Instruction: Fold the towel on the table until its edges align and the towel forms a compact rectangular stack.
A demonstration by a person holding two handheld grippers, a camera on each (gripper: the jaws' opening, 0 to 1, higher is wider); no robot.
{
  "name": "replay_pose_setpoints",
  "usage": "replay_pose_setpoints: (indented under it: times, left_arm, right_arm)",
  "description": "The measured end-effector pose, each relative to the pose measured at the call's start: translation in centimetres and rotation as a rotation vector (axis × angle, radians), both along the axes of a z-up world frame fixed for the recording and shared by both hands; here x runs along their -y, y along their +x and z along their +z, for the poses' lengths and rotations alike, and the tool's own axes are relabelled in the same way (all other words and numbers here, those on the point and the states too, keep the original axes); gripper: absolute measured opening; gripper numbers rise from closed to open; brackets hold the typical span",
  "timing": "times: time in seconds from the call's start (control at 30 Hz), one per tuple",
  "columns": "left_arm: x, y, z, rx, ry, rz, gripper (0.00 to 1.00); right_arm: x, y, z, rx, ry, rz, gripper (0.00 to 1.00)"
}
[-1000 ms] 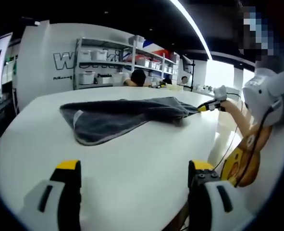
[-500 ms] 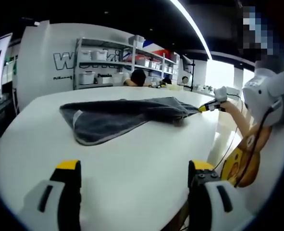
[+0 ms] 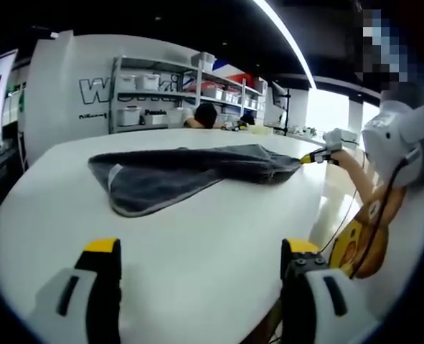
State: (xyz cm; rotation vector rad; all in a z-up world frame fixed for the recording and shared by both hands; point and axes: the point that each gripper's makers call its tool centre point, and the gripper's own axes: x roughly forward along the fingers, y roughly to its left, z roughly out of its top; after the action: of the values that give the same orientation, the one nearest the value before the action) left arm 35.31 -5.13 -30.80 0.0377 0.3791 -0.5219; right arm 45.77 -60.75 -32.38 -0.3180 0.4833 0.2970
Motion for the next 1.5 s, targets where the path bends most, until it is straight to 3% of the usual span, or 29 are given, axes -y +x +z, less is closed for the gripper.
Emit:
replay_pose_setpoints:
  times: [0.37, 1.13, 1.5]
  left_arm:
    - [0.1, 0.1, 0.0, 0.0, 0.001, -0.005, 0.97]
    - [0.1, 0.0, 0.0, 0.005, -0.005, -0.006, 0.97]
    - [0.0, -0.1, 0.0, 0.007, -0.005, -0.001, 0.97]
  right_arm:
    - [0.7, -1.5, -0.3, -0.012, 0.002, -0.042, 0.03]
    - [0.7, -1.4, -0.8, -0.022, 0.021, -0.037, 0.06]
    - [-0.1, -2.5, 0.7, 0.044, 0.02, -0.042, 0.14]
